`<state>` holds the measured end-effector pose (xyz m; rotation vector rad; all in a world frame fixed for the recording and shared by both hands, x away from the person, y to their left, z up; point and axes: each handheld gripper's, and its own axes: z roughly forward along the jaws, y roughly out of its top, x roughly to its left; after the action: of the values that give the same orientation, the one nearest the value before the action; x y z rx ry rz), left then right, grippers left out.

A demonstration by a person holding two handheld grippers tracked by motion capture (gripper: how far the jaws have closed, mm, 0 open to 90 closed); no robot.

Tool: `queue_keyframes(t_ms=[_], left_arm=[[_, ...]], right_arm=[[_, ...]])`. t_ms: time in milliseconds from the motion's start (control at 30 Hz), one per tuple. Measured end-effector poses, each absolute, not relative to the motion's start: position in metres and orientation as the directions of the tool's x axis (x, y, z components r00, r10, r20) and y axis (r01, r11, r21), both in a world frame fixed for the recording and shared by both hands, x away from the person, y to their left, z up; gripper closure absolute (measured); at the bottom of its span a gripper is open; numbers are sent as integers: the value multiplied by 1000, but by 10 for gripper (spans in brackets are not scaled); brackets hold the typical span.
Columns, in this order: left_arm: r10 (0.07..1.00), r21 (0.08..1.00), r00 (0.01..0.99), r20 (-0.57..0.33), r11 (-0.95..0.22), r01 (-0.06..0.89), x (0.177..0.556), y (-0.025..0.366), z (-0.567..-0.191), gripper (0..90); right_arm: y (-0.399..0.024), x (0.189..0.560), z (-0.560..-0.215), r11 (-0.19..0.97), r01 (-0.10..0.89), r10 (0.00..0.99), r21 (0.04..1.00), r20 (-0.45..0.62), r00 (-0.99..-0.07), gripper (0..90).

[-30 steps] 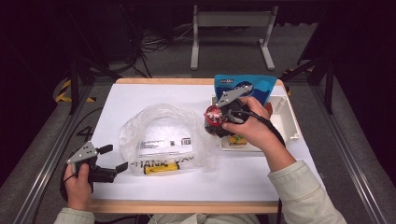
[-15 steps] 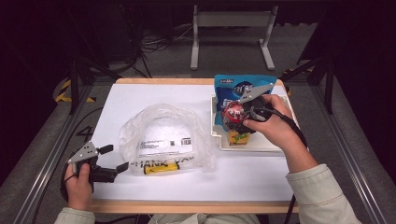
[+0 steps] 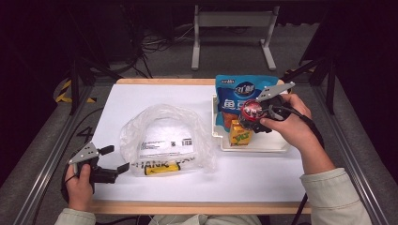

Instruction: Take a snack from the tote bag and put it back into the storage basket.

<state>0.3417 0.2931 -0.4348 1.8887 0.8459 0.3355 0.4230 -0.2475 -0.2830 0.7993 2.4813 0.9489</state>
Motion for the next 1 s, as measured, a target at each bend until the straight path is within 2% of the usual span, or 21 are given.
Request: queue_keyframes(t_ms=[700, 1000], left_arm=[[686, 878, 716, -130, -257, 405, 342, 293, -435, 24], [685, 875, 716, -132, -260, 409, 342, 293, -435, 24]], right_arm=[[-290, 427, -290, 602, 412, 660, 684, -136, -739, 255], [-310, 436, -305, 584, 425, 673, 692, -119, -730, 255]])
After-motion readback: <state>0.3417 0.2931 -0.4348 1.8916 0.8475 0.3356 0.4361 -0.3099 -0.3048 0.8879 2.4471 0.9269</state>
